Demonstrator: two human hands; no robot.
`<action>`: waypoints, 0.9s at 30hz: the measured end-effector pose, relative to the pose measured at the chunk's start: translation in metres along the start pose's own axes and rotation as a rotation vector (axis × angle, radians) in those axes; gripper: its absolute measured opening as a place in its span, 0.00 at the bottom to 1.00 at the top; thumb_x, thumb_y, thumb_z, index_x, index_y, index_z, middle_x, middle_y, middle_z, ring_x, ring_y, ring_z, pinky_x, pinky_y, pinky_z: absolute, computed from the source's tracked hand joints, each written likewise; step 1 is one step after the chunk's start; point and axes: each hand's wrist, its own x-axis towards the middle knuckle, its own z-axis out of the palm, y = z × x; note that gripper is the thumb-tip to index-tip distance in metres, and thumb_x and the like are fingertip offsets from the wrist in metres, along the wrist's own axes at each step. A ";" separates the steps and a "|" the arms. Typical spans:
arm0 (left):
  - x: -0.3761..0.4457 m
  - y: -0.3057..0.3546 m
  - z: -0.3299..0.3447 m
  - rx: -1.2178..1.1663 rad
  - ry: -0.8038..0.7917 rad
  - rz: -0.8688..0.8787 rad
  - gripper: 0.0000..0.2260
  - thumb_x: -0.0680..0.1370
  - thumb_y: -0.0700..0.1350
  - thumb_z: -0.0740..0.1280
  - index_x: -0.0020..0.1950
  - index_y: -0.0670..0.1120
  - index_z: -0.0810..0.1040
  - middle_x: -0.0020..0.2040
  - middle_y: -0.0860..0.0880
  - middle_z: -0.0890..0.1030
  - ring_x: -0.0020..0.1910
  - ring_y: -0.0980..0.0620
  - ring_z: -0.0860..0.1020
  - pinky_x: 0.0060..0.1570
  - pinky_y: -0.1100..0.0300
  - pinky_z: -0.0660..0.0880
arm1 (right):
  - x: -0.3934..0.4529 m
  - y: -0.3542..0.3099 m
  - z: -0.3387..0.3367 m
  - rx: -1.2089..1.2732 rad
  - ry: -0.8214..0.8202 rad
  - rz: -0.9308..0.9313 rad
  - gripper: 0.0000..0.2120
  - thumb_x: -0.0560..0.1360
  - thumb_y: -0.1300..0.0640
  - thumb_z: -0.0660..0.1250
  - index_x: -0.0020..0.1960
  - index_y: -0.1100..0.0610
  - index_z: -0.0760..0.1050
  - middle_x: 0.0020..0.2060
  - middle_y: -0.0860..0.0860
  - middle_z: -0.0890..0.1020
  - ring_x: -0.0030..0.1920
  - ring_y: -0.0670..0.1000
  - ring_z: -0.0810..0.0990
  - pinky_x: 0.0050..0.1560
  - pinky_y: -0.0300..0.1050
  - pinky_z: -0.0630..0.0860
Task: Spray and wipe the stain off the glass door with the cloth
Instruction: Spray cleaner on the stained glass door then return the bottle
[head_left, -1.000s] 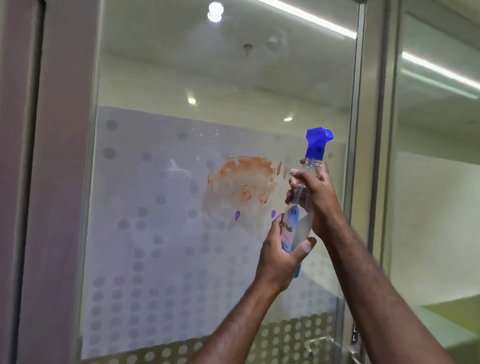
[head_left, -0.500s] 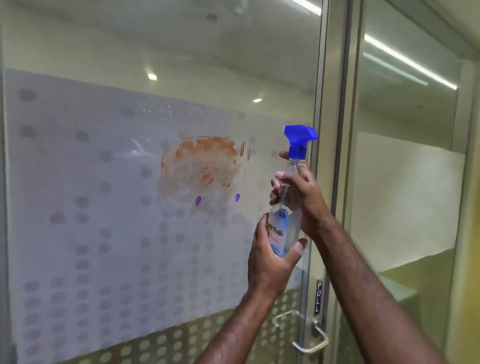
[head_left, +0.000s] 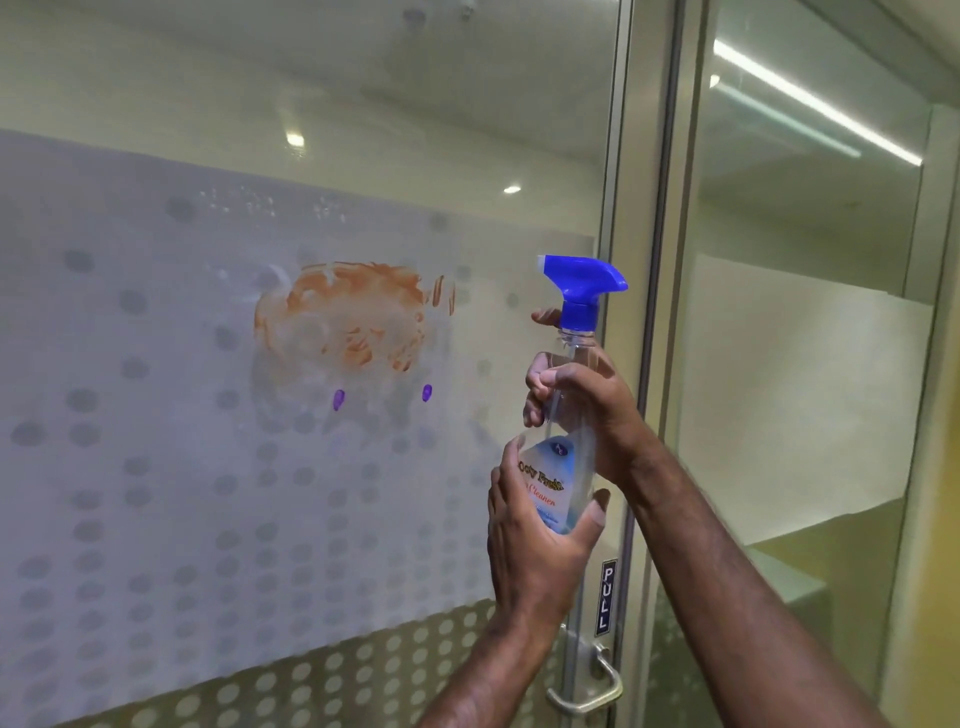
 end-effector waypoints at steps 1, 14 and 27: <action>-0.001 0.001 0.006 0.012 0.003 0.008 0.44 0.68 0.69 0.69 0.80 0.57 0.58 0.70 0.61 0.70 0.71 0.58 0.72 0.67 0.58 0.74 | -0.001 0.000 -0.007 0.004 -0.002 -0.004 0.30 0.72 0.63 0.66 0.73 0.57 0.68 0.35 0.54 0.74 0.32 0.55 0.74 0.38 0.49 0.76; -0.021 0.028 0.129 -0.063 -0.021 -0.009 0.42 0.68 0.70 0.69 0.79 0.61 0.58 0.72 0.62 0.71 0.71 0.61 0.71 0.69 0.55 0.74 | -0.027 -0.029 -0.125 -0.016 0.046 0.033 0.22 0.72 0.63 0.65 0.67 0.58 0.72 0.35 0.55 0.72 0.31 0.56 0.73 0.39 0.50 0.75; -0.073 0.079 0.346 -0.320 -0.195 -0.035 0.46 0.66 0.79 0.65 0.78 0.58 0.62 0.69 0.62 0.73 0.64 0.67 0.72 0.58 0.76 0.69 | -0.099 -0.093 -0.325 -0.261 0.253 0.075 0.26 0.72 0.63 0.64 0.70 0.55 0.70 0.34 0.55 0.73 0.30 0.54 0.76 0.37 0.48 0.79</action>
